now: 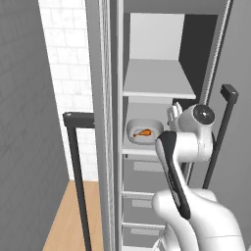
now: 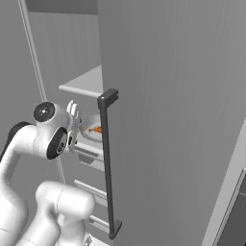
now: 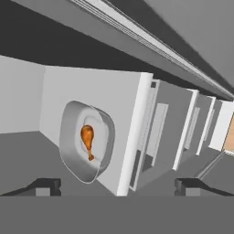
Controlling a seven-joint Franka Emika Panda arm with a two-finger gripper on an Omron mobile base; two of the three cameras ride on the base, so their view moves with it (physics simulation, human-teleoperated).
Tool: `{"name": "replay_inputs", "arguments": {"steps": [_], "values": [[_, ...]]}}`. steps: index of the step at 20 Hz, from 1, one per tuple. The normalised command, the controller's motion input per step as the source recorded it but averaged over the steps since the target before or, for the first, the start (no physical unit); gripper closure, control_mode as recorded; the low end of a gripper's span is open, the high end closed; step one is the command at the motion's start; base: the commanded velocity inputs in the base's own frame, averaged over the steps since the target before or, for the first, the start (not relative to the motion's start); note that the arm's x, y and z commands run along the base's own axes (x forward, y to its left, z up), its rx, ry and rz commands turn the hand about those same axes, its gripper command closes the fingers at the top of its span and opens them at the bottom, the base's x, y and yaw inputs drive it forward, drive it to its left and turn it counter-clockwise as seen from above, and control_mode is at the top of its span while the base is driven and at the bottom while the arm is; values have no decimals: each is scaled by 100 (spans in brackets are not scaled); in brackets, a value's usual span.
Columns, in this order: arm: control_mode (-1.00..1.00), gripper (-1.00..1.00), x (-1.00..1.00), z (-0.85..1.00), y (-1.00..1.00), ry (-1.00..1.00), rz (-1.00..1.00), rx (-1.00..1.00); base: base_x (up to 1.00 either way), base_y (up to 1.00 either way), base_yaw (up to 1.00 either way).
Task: Take the meat container that has the chicken drumstick and place it on the second highest rack of the freezer. Then take the vegetable container that has the bell pepper and tomato and place it on the highest rack of the freezer.
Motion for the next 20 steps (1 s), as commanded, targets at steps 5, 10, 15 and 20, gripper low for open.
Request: {"name": "replay_inputs", "arguments": {"steps": [5, 10, 15, 20], "values": [[-100, -100, -93, 86, 0, 0, 1, 0, 0, 0, 0], [-100, -100, -61, 53, 2, 0, 0, 0, 0, 0, 0], [-100, -100, -54, 44, 4, -2, 0, 0, 0, 0, 0], [100, -100, -52, 36, 8, -1, 0, 0, -19, 0, 0]]}}
